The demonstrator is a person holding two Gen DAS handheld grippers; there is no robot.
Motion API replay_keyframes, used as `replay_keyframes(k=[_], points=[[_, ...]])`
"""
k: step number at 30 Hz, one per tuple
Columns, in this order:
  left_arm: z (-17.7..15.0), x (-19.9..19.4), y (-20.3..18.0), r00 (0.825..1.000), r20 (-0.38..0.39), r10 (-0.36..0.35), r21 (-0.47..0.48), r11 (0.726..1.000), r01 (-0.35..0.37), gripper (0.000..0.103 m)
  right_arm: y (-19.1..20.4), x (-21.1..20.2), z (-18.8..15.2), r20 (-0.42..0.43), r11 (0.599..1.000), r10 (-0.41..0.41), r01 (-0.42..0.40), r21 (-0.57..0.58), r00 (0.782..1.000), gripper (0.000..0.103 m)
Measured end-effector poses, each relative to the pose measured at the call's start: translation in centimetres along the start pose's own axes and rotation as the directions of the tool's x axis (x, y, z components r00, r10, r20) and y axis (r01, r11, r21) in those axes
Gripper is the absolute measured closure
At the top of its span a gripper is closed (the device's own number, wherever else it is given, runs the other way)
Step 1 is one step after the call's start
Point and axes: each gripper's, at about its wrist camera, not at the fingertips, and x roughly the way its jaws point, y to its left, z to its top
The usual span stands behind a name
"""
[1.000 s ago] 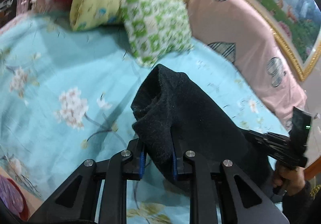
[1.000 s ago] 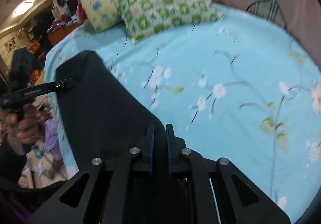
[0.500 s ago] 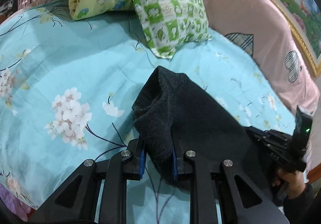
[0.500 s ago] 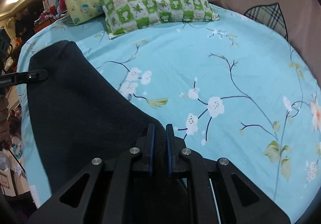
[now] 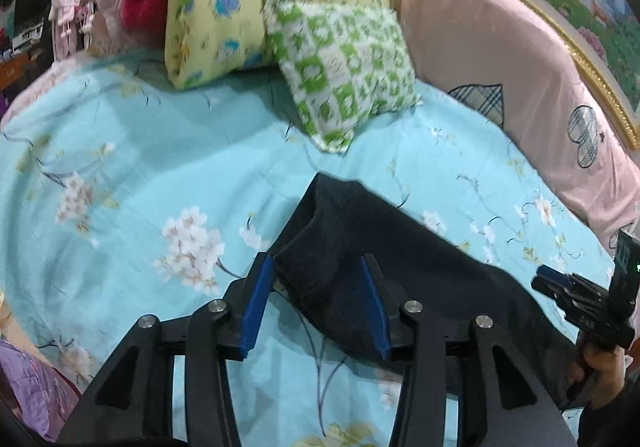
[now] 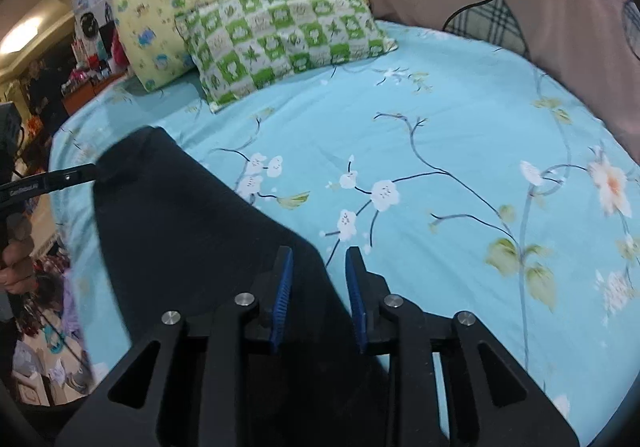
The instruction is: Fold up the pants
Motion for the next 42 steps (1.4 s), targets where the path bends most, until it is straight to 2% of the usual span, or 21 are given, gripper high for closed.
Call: replay_keyframes(k=[1,2,7,17,25,28,32,35,36,40,42], points=[[0.1,-0.4,-0.4,1.000,0.004,-0.006,0.008,1.000,0.006,0.057,-0.1,-0.9,-0.3,0.008,1.000,-0.001,0.001,0.015,1.000,0.053],[0.2,-0.8,-1.0,1.000,0.009,-0.012,0.020,1.000,0.011,0.057,-0.3,-1.7,-0.5,0.020,1.000,0.001,-0.001,0.025,1.000,0.051],[0.1,-1.7,-4.3,0.998,0.009,-0.063,0.093,0.994,0.062,0.054,-0.8,-6.0,-2.6,0.080,0.996,0.012,-0.020,0.093,0.997,0.050],[-2.2,-0.8,-11.0,0.985,-0.064,-0.159,0.208,0.963,0.169,0.052,-2.3,-10.9,-8.2,0.084,0.972,-0.027,0.006,0.233,0.996,0.050],[-4.3,0.8,-16.0,0.958,-0.162,-0.236,0.281,0.920,0.274,0.049,-3.3,-14.4,-13.2,0.078,0.939,-0.085,0.054,0.339,0.993,0.050],[-5.3,1.3,-18.4,0.944,-0.202,-0.262,0.312,0.896,0.316,0.049,-3.8,-16.2,-15.3,0.097,0.915,-0.091,0.045,0.400,0.991,0.050],[-6.9,1.8,-21.8,0.919,-0.260,-0.296,0.360,0.853,0.376,0.047,-4.1,-18.2,-17.8,0.099,0.889,-0.132,0.074,0.452,0.986,0.050],[-8.3,2.2,-24.5,0.896,-0.310,-0.319,0.389,0.817,0.426,0.047,-4.5,-19.4,-19.5,0.092,0.869,-0.159,0.096,0.486,0.983,0.050],[-8.9,2.3,-25.6,0.885,-0.331,-0.327,0.406,0.797,0.446,0.047,-4.8,-19.8,-20.2,0.087,0.861,-0.168,0.103,0.499,0.982,0.050],[-10.4,2.2,-28.7,0.866,-0.369,-0.338,0.459,0.744,0.486,0.046,-5.5,-21.1,-22.3,0.071,0.828,-0.198,0.128,0.547,0.978,0.050],[-11.0,2.2,-30.2,0.851,-0.394,-0.347,0.472,0.718,0.512,0.046,-5.6,-21.8,-23.3,0.072,0.809,-0.211,0.132,0.573,0.975,0.050]])
